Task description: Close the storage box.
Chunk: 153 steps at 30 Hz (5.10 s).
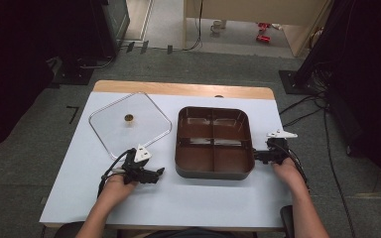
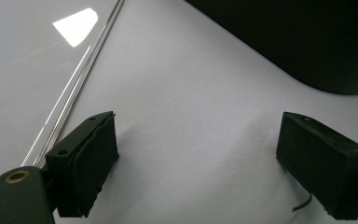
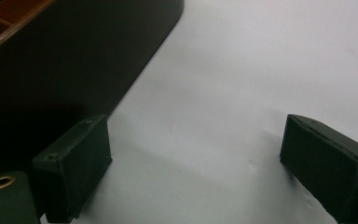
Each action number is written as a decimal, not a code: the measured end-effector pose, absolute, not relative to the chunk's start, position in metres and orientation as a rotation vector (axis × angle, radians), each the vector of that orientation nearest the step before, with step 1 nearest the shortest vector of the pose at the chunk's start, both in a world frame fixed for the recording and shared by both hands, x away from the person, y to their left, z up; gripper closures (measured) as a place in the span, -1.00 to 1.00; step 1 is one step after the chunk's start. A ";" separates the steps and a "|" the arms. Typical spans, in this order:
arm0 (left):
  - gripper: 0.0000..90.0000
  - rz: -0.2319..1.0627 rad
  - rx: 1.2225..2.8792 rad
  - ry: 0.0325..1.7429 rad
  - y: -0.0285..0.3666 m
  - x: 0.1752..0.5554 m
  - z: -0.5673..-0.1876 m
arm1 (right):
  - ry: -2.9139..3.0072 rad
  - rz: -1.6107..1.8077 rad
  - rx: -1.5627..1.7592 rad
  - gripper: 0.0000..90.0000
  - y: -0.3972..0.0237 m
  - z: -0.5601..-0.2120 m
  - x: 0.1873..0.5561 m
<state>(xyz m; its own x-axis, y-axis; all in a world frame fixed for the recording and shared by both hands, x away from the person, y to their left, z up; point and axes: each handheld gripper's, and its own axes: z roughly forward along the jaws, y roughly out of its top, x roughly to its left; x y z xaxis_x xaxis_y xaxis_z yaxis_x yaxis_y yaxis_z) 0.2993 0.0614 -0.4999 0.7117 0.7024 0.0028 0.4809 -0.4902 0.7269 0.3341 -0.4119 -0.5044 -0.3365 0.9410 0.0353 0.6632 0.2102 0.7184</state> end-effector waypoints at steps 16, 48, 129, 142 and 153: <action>-0.73 0.393 2.187 0.897 0.061 0.299 -0.500 | 2.079 0.913 1.488 -0.82 -0.412 -0.504 0.334; -0.67 0.356 2.268 0.940 0.054 0.304 -0.491 | 2.080 0.911 1.489 -0.82 -0.412 -0.504 0.334; -0.32 0.175 2.216 0.929 0.077 0.389 -0.421 | 2.081 0.909 1.489 -0.82 -0.412 -0.504 0.334; -0.29 0.222 2.190 0.972 0.090 0.416 -0.420 | 2.080 0.911 1.489 -0.82 -0.412 -0.504 0.334; -0.20 0.302 2.125 1.049 0.113 0.444 -0.426 | 2.080 0.911 1.489 -0.82 -0.412 -0.504 0.334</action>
